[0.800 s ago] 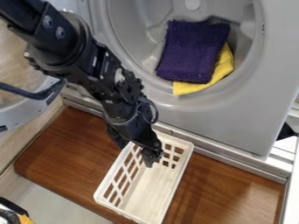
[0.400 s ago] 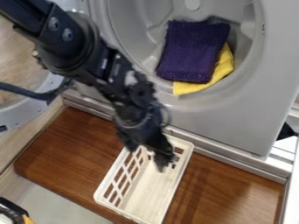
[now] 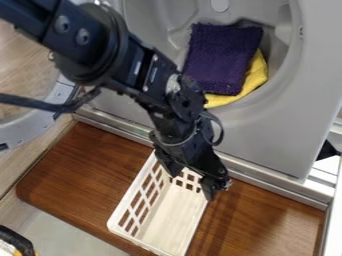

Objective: Move the white basket to the left side of the table

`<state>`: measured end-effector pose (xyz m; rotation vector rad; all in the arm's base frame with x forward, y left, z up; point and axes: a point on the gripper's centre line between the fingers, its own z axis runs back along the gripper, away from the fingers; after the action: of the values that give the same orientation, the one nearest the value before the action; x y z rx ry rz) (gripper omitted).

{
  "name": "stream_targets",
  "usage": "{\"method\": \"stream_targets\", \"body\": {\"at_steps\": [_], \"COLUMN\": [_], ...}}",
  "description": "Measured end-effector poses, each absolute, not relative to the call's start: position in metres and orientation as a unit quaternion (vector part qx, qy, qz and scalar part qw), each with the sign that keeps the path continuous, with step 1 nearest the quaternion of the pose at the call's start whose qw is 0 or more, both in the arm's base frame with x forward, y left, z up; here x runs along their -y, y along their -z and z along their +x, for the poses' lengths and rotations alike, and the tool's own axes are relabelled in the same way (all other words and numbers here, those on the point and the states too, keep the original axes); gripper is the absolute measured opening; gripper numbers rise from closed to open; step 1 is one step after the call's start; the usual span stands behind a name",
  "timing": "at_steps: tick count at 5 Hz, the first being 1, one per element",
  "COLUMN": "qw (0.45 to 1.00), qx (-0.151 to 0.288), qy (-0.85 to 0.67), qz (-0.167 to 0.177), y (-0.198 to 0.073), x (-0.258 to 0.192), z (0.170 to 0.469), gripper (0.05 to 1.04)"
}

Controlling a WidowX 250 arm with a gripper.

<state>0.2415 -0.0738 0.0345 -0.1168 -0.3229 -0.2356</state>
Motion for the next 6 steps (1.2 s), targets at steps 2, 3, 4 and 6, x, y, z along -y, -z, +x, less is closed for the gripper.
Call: {"method": "stream_targets", "body": {"at_steps": [2, 3, 4, 6], "qw": [0.992, 0.992, 0.991, 0.986], "qx": [0.065, 0.058, 0.064, 0.109], "qy": [0.106, 0.112, 0.114, 0.127], "qz": [0.018, 0.027, 0.023, 0.01], "y": [0.018, 0.059, 0.066, 0.043], "x": [0.081, 0.087, 0.087, 0.084], "z": [0.242, 0.238, 0.232, 0.219], "gripper": [1.0, 1.0, 0.947, 0.378]}}
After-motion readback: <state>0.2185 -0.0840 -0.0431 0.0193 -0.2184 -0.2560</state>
